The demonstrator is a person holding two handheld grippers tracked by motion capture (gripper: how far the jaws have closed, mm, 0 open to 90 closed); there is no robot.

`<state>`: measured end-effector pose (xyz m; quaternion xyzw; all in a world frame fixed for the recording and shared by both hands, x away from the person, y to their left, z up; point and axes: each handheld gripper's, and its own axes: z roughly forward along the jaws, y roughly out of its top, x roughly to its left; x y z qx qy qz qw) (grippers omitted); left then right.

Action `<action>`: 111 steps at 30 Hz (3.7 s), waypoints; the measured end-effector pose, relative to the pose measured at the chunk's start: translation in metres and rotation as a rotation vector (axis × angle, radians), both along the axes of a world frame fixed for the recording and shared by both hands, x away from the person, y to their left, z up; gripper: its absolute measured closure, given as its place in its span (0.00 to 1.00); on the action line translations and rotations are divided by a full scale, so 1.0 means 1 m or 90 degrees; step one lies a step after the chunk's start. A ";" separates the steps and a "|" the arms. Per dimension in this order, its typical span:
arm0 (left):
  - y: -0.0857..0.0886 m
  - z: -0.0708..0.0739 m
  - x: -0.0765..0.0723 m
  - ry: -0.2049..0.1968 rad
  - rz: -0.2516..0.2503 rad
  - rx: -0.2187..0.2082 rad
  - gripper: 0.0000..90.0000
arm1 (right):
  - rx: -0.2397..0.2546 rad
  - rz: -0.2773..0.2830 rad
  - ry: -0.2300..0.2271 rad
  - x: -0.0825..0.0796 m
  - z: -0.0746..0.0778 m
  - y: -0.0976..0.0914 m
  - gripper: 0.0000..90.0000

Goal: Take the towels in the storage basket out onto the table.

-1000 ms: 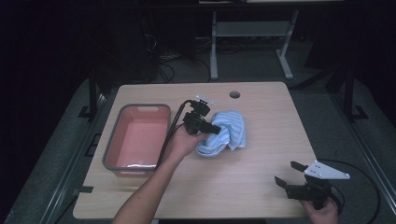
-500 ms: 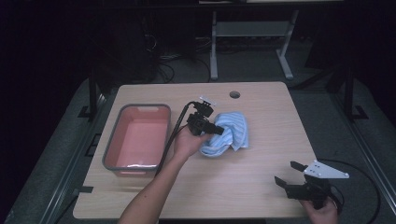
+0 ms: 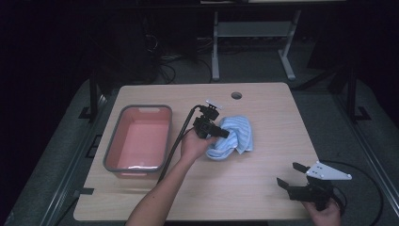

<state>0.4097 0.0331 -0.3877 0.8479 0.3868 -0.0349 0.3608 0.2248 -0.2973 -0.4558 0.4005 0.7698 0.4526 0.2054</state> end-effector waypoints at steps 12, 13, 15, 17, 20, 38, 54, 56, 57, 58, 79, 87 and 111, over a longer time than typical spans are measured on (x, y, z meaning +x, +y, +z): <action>-0.008 -0.015 0.002 0.011 0.008 0.003 0.81 | 0.000 0.001 0.002 0.001 0.000 0.000 0.16; -0.009 -0.016 0.002 0.013 0.008 0.003 0.81 | 0.000 0.001 0.003 0.001 0.000 0.000 0.16; -0.010 -0.018 0.002 0.015 0.008 0.003 0.80 | -0.002 0.002 0.003 0.001 -0.001 0.000 0.16; -0.010 -0.020 0.002 0.018 0.011 -0.001 0.80 | -0.003 0.005 0.003 0.001 -0.001 0.001 0.16; -0.009 -0.025 0.003 0.028 0.023 -0.016 0.78 | -0.004 0.006 0.003 0.001 -0.001 0.002 0.16; -0.014 -0.033 -0.003 0.022 0.025 -0.018 0.64 | -0.008 0.010 0.006 0.003 -0.001 0.004 0.16; -0.009 -0.029 -0.008 0.017 0.020 -0.023 0.50 | -0.009 0.006 0.010 0.003 -0.003 0.003 0.16; -0.008 -0.028 -0.010 0.014 0.021 -0.027 0.48 | -0.009 0.004 0.008 0.004 -0.002 0.002 0.16; -0.007 -0.027 -0.010 0.014 0.020 -0.025 0.47 | -0.009 0.004 0.007 0.004 -0.002 0.002 0.16; -0.006 -0.027 -0.010 0.014 0.021 -0.028 0.46 | -0.009 0.003 0.007 0.004 -0.002 0.001 0.16; 0.020 -0.024 -0.023 0.002 0.028 -0.061 0.40 | -0.017 0.003 0.013 0.004 -0.004 0.003 0.16; 0.025 -0.019 -0.031 -0.008 0.022 -0.064 0.38 | -0.019 0.004 0.014 0.005 -0.004 0.004 0.16; 0.049 -0.018 -0.052 -0.024 0.015 -0.067 0.30 | -0.026 -0.003 0.017 0.006 -0.005 0.003 0.16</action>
